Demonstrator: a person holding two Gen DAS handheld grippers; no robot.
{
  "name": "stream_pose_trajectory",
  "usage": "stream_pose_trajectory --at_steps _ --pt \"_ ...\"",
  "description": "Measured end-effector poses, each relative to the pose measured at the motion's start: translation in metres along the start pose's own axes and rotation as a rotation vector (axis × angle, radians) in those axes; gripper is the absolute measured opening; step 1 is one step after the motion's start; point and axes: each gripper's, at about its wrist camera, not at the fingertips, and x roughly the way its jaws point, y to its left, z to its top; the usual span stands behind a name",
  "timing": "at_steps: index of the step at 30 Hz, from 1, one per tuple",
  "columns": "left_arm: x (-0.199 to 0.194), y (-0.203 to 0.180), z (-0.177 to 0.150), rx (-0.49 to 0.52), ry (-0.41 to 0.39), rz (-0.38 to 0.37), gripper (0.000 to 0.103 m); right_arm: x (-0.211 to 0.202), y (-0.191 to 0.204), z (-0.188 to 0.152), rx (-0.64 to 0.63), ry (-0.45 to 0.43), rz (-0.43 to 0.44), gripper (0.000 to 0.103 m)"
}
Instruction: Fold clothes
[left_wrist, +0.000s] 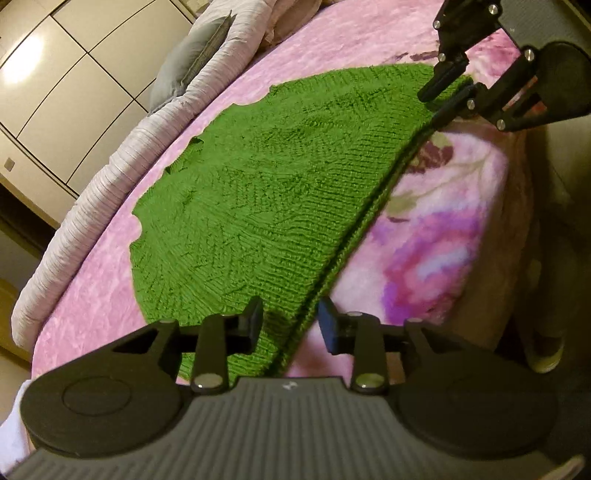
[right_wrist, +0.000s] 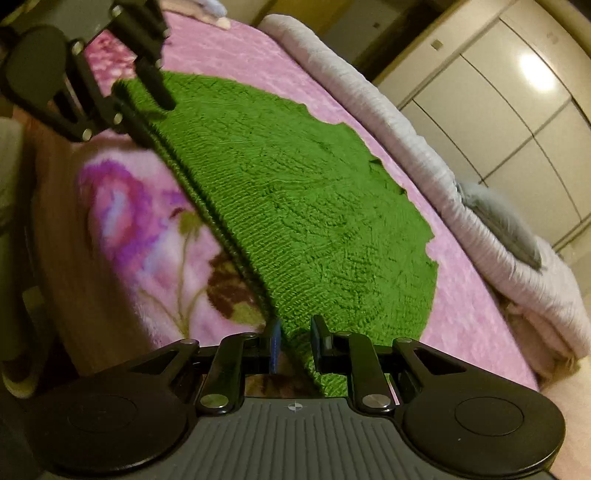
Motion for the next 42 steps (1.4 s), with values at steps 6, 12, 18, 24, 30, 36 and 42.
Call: stream_pose_trajectory --at_steps 6,12,18,24,30,36,42 --pt "-0.004 -0.006 0.006 0.087 -0.009 0.035 0.031 0.004 0.007 0.000 -0.054 -0.007 -0.014 0.017" --pt "-0.012 -0.001 0.010 0.093 -0.026 0.044 0.031 0.000 0.006 0.003 -0.048 -0.028 -0.028 0.017" --pt "-0.008 -0.009 0.007 0.147 -0.005 0.054 0.031 0.004 0.010 0.003 -0.066 -0.010 -0.027 0.017" --pt "-0.001 -0.012 0.004 0.176 0.002 0.087 0.031 0.006 0.014 0.004 -0.086 -0.004 -0.033 0.018" --pt "0.002 -0.011 0.004 0.148 -0.004 0.097 0.031 0.009 0.019 0.006 -0.106 0.009 -0.025 0.019" --pt "0.004 -0.009 0.003 0.111 -0.011 0.095 0.031 0.014 0.021 0.010 -0.117 0.005 -0.040 0.022" --pt "0.009 -0.014 0.002 0.174 -0.017 0.108 0.031 0.018 0.020 0.016 -0.099 -0.039 -0.106 0.023"
